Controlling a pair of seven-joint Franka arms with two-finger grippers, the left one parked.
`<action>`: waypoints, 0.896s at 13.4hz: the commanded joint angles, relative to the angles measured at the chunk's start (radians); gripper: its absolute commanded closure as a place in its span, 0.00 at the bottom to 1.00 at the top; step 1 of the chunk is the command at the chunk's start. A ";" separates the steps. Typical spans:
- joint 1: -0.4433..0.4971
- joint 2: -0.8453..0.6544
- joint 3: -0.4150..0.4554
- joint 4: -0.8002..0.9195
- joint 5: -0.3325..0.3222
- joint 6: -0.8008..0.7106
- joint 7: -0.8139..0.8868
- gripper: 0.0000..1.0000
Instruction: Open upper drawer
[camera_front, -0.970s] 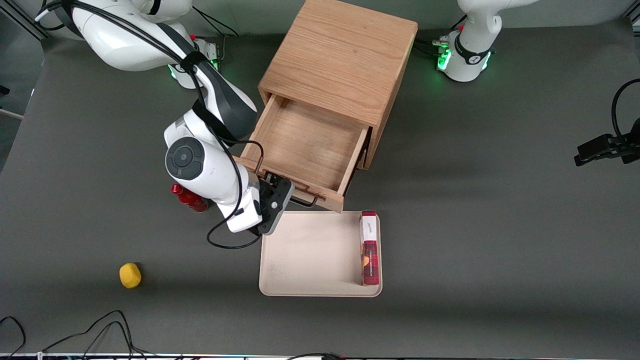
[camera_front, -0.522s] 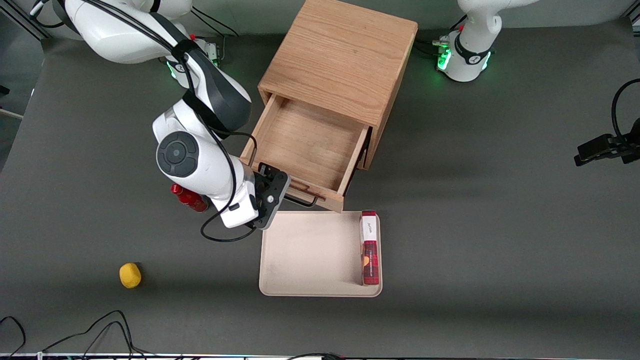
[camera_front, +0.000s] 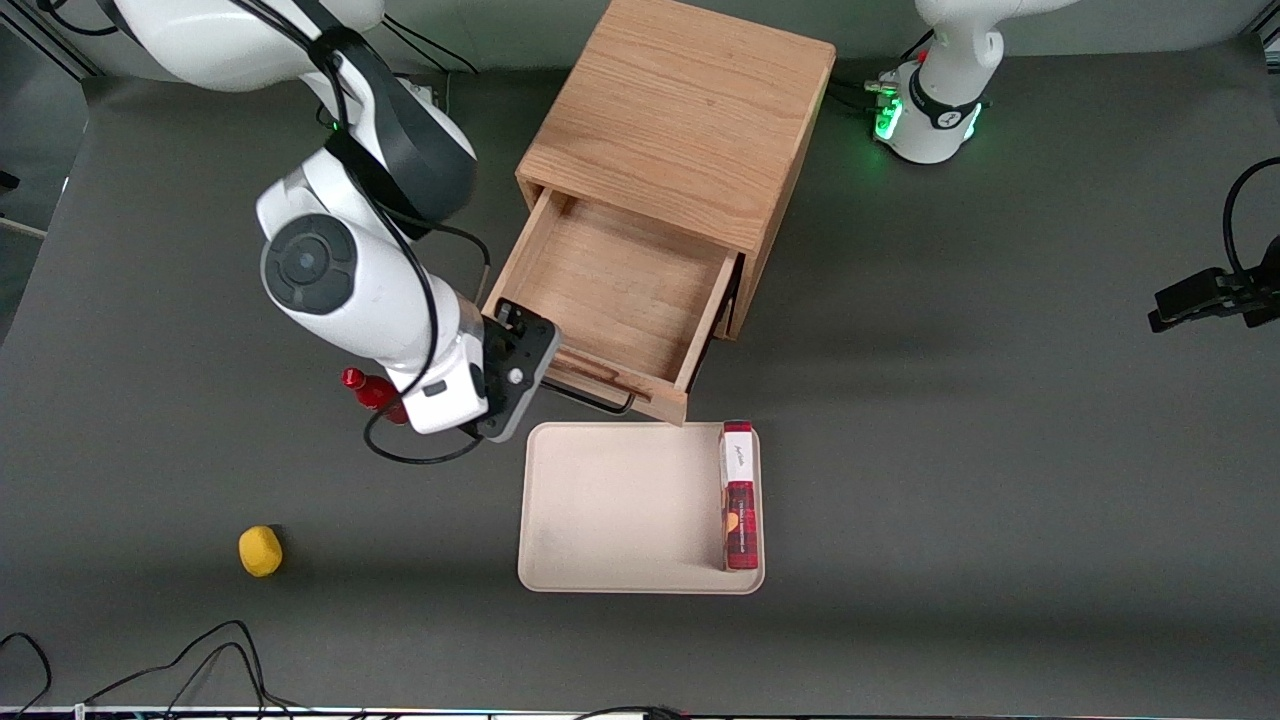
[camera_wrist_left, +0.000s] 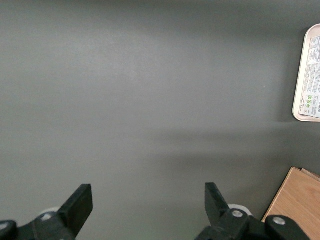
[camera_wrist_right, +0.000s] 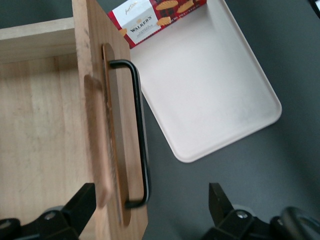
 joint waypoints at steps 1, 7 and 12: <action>-0.062 -0.087 0.010 -0.018 -0.006 -0.107 0.085 0.00; -0.222 -0.335 0.011 -0.199 -0.003 -0.204 0.281 0.00; -0.386 -0.427 0.011 -0.266 0.000 -0.290 0.436 0.00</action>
